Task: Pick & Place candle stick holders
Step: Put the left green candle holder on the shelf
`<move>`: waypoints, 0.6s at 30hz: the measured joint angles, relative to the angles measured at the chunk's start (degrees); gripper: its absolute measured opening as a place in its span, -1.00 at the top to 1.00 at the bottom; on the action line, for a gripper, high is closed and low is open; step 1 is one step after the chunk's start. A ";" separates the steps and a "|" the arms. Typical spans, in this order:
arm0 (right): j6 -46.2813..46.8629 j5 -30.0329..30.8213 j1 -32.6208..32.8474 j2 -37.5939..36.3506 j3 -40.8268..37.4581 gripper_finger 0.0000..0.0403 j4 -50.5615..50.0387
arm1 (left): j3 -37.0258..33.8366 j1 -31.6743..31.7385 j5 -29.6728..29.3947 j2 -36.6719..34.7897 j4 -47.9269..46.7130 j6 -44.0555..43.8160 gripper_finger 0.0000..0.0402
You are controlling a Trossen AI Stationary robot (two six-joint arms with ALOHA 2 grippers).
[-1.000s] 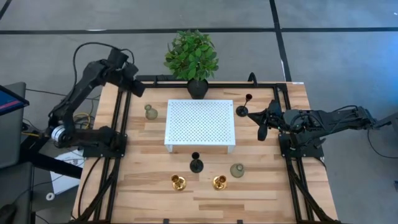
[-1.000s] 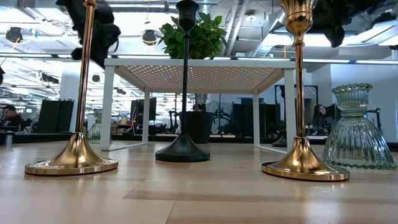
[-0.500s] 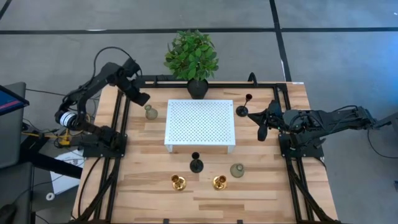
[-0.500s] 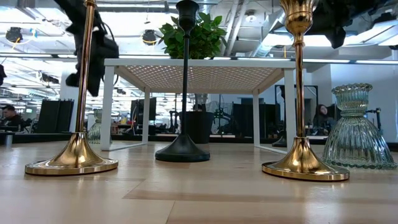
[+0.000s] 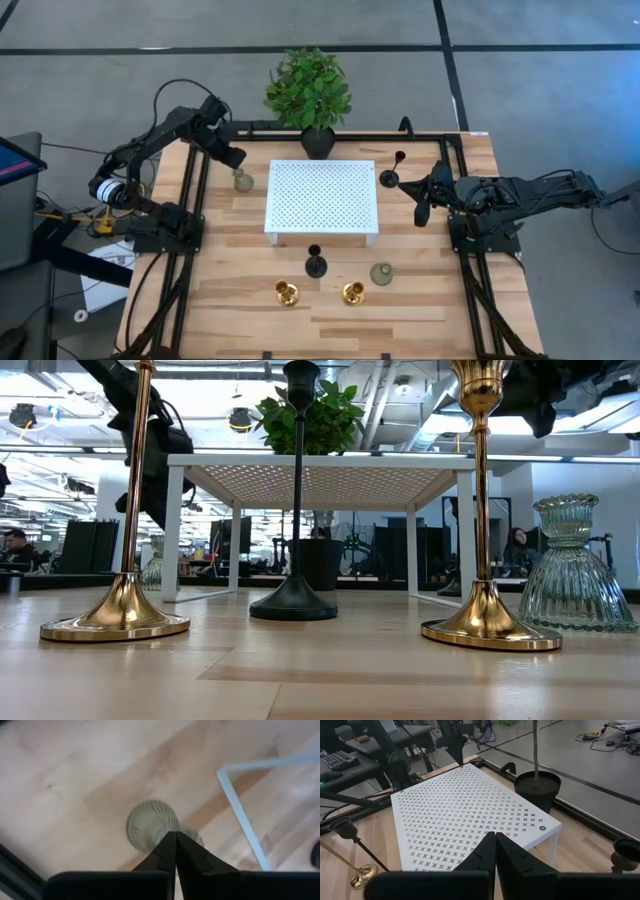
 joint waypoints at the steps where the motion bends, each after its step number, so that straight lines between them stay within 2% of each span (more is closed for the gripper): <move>1: 0.36 0.00 0.00 0.00 0.00 1.00 0.00 | 0.00 0.00 -0.11 0.00 0.74 -0.54 0.96; 7: 1.77 -0.10 0.00 0.00 0.00 1.00 -0.04 | 0.00 0.00 -1.22 0.00 1.64 -1.03 0.80; 18: 1.90 -0.10 0.00 -0.01 0.00 1.00 -0.09 | -0.01 -1.04 -1.42 0.00 0.72 -1.26 0.17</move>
